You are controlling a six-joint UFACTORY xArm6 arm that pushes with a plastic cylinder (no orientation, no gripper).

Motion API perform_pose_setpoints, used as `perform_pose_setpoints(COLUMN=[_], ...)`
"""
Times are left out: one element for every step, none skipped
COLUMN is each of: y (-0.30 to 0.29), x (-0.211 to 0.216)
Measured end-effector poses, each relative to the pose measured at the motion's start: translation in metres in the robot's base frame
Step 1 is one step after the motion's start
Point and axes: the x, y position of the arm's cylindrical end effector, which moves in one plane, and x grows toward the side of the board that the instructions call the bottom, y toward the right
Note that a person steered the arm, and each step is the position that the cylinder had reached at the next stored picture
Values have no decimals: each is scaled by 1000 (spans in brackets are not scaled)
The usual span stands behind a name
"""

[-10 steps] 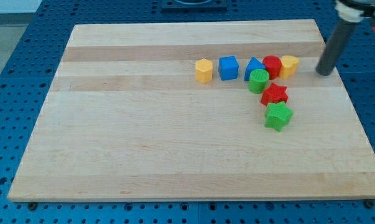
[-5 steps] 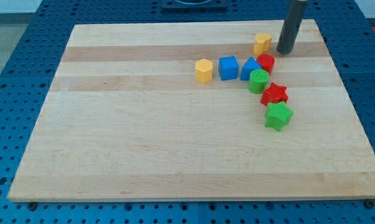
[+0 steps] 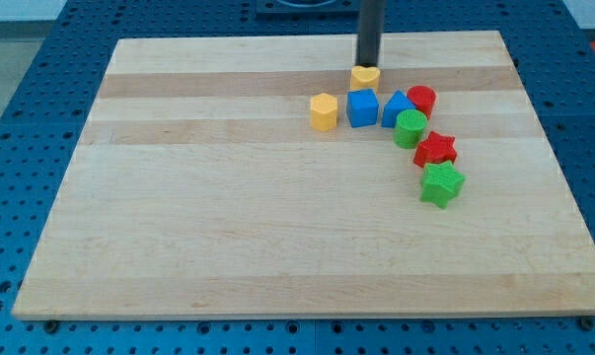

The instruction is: Push yellow heart closer to the yellow hexagon

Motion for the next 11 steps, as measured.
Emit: perform_pose_setpoints(y=[21,59,46,-10,-65,-52,1,29,28,17,4], x=[-5,4,19,19,20,2,-25,-10,12,27,41])
